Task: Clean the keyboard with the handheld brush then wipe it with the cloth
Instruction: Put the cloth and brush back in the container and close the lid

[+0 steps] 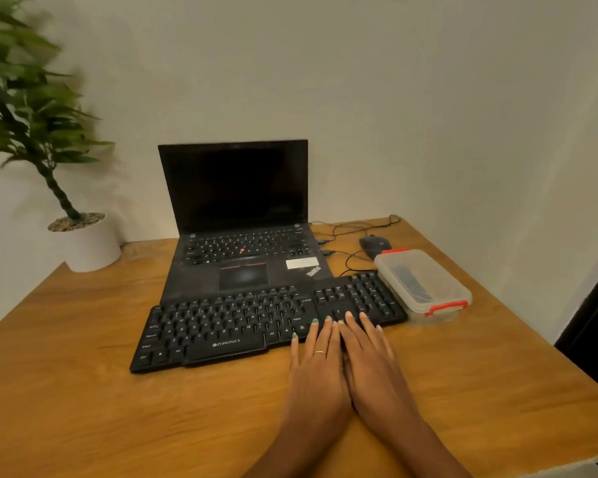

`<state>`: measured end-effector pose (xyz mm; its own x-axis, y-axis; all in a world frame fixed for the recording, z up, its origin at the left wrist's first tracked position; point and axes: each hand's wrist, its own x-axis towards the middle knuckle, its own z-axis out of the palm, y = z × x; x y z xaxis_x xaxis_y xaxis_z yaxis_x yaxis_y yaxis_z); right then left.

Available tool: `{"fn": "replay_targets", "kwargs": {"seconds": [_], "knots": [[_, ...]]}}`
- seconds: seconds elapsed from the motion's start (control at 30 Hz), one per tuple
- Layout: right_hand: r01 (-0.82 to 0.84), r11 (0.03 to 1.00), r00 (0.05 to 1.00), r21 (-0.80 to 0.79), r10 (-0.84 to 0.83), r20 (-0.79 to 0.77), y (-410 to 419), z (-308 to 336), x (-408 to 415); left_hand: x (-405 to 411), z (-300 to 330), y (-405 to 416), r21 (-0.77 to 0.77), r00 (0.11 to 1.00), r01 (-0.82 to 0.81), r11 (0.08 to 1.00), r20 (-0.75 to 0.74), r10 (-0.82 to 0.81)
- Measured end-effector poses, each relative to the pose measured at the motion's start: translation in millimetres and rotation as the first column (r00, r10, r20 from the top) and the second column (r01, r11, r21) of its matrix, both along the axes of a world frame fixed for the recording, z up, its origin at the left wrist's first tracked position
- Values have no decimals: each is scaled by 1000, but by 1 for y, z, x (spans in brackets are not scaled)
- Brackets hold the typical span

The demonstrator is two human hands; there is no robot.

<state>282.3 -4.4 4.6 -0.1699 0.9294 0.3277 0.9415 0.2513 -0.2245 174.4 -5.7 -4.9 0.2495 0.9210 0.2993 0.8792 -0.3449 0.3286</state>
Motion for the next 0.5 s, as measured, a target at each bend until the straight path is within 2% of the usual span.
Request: {"fn": "replay_targets", "kwargs": {"seconds": [0.1,0.2,0.3,0.4,0.5], "knots": [[43,998,999,34,-44,24,5,-11,0,0,-8,3,18,999,-29,999,-29,30],[6,993,1000,118,-3,-21,14,-34,6,0,-24,6,116,998,-29,993,-56,35],[-22,993,1000,112,21,10,21,-45,9,4,-36,13,161,993,-53,986,-99,69],[-9,999,1000,54,8,14,16,-40,5,2,-33,8,121,991,-63,991,-112,76],[16,999,1000,37,-16,-11,13,-30,4,1,-22,5,-37,986,-77,996,-152,70]]}}
